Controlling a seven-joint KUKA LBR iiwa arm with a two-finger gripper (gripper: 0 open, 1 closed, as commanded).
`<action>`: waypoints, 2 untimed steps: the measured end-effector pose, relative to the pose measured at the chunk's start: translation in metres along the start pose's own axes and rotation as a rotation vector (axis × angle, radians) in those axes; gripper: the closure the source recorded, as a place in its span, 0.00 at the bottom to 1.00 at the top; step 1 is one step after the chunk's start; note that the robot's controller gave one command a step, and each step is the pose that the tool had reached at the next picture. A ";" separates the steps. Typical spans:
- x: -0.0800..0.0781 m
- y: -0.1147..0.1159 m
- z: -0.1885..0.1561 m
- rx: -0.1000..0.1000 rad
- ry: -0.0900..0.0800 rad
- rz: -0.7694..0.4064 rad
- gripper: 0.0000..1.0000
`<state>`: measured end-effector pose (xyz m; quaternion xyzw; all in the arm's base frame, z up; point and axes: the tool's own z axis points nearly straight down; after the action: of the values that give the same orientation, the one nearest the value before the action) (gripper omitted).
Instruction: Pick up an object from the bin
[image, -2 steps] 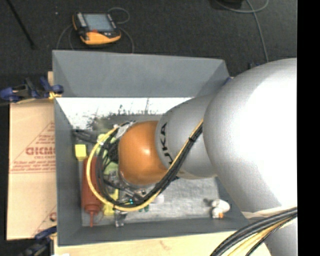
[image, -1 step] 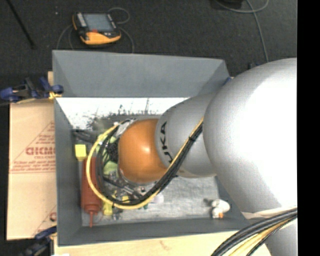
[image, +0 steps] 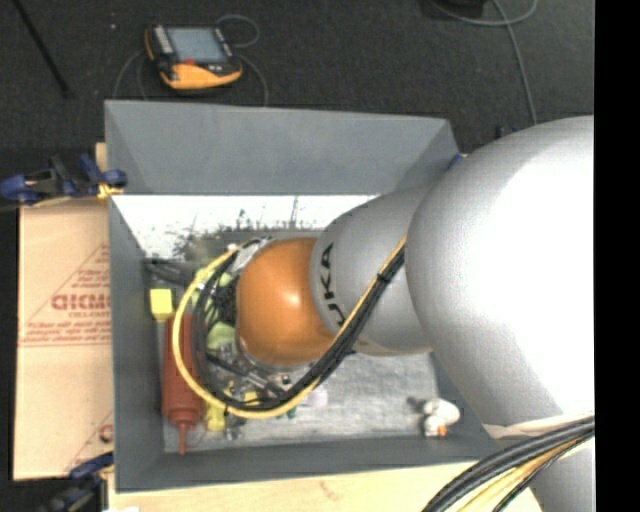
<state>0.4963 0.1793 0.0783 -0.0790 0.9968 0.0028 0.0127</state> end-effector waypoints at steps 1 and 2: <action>0.003 -0.001 -0.033 0.004 0.027 0.009 1.00; -0.006 -0.001 -0.077 0.003 0.023 0.051 1.00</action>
Offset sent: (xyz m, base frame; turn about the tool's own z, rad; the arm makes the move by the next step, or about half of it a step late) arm 0.0042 -0.0005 0.0765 0.0531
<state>0.5007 0.1784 0.1552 -0.0534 0.9986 0.0008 0.0011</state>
